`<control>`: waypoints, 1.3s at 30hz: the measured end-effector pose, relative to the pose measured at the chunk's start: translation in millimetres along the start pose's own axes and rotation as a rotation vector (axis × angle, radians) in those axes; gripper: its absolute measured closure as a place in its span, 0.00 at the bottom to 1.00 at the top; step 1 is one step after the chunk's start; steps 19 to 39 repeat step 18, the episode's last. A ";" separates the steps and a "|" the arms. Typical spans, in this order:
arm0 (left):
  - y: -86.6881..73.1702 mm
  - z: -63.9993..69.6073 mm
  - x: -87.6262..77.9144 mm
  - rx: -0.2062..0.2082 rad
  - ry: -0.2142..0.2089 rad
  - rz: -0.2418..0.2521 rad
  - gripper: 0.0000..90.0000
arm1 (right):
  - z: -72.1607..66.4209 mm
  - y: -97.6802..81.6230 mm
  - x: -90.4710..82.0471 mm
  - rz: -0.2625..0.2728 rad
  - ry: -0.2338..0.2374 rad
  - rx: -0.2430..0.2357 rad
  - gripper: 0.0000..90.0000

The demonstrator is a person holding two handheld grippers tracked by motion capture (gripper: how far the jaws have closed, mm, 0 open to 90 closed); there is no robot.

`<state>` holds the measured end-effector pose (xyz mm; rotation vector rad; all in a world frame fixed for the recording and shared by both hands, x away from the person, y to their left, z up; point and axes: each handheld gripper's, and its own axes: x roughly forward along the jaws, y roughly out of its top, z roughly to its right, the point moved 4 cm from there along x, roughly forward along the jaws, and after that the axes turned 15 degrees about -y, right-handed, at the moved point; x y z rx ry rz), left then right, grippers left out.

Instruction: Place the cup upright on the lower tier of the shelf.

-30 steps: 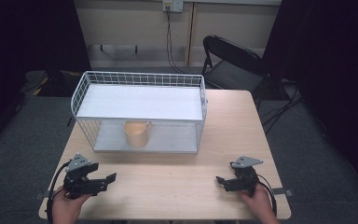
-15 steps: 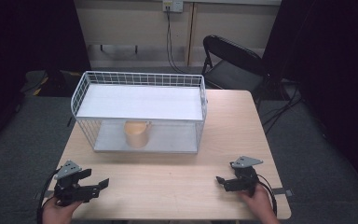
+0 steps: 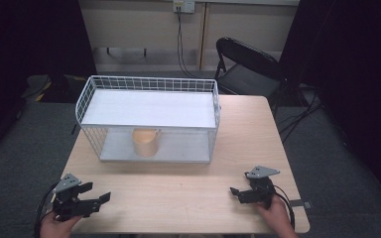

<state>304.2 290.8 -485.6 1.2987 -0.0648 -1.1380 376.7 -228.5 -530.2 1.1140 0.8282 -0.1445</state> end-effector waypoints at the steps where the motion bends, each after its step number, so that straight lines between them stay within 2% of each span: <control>1: -0.9 -0.4 0.2 0.001 0.000 -0.007 0.19 | 0.0 0.0 -0.1 -0.001 0.000 0.000 0.16; 8: -6.3 -3.0 3.4 0.009 0.005 -0.025 0.19 | 0.0 0.0 0.0 0.000 0.000 0.000 0.16; 12: -8.3 -4.3 5.9 -0.003 -0.002 -0.018 0.19 | 0.0 0.0 0.0 0.000 0.000 0.000 0.16; 17: -9.2 -6.4 9.1 -0.003 0.002 -0.037 0.19 | 0.0 0.0 0.0 0.000 0.000 -0.001 0.16; 39: -9.1 -6.4 10.4 -0.006 0.001 -0.035 0.19 | 0.0 0.0 0.0 0.000 0.000 0.000 0.16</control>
